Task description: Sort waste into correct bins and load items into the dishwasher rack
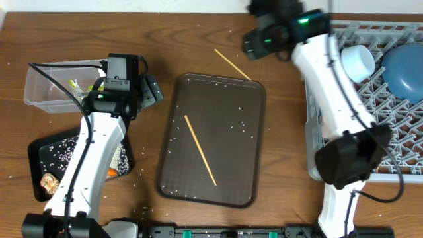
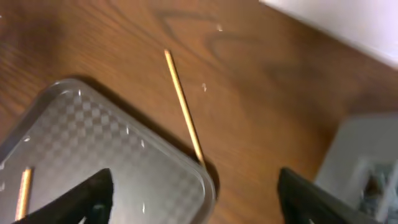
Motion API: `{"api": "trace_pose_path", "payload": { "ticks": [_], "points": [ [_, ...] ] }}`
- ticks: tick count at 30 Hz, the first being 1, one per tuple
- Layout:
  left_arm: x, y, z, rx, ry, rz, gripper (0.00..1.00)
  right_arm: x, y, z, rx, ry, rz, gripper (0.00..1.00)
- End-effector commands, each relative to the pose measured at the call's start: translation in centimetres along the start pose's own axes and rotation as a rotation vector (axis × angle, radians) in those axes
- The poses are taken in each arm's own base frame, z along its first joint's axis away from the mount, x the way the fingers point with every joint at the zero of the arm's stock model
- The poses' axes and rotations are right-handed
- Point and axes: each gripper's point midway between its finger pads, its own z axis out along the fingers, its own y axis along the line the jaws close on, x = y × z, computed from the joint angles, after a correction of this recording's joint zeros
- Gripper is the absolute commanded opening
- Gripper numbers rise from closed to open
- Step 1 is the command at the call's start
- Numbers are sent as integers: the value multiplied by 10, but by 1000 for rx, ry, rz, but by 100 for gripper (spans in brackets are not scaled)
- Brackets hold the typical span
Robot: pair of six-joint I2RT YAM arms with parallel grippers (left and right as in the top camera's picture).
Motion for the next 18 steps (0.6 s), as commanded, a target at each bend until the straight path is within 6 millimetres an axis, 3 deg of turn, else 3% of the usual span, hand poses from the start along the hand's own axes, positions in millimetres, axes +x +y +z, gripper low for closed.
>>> {"api": "trace_pose_path", "payload": {
  "ticks": [1,11,18],
  "points": [
    [-3,2,-3,-10,-15,-7,98,18,4,48,76,78,-86,79],
    [-3,2,-3,-10,-15,-6,98,60,23,140,19,191,-159,66],
    [-3,2,-3,-10,-15,-7,98,73,26,161,-11,215,-151,55]
  ]
}}
